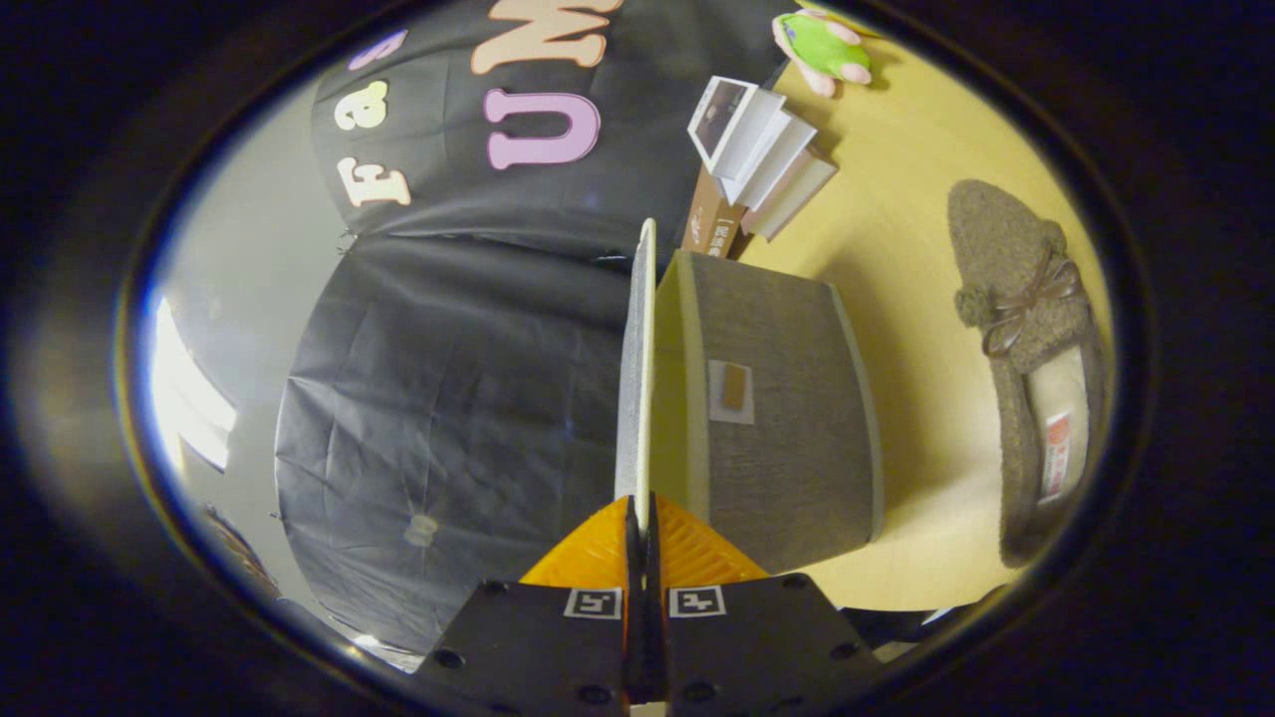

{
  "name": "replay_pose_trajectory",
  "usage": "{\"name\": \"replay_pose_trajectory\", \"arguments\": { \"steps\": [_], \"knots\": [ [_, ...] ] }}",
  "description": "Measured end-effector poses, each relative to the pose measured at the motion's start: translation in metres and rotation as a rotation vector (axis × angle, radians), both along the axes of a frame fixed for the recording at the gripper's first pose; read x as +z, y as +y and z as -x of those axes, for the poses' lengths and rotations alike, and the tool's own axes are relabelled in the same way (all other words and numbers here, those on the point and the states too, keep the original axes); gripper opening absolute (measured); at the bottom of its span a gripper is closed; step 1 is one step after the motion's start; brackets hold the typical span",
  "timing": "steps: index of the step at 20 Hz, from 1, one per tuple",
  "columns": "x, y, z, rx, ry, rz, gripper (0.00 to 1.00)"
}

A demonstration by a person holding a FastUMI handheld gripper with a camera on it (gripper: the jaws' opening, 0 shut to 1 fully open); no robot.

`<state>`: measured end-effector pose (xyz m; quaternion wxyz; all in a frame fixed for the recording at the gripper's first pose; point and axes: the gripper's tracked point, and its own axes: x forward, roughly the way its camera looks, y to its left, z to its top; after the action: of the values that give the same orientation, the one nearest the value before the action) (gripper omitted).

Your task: Open the storage box then place both shoes into the box .Put the left shoe in first, then the right shoe, with the right side of both shoes facing outward in a uniform manner.

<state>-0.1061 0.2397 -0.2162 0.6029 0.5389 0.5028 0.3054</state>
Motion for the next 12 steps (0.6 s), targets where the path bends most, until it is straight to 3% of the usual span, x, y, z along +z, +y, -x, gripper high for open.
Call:
{"name": "replay_pose_trajectory", "arguments": {
  "steps": [12],
  "knots": [
    [0.099, 0.063, -0.008, 0.072, -0.234, 0.039, 0.04]
  ]
}}
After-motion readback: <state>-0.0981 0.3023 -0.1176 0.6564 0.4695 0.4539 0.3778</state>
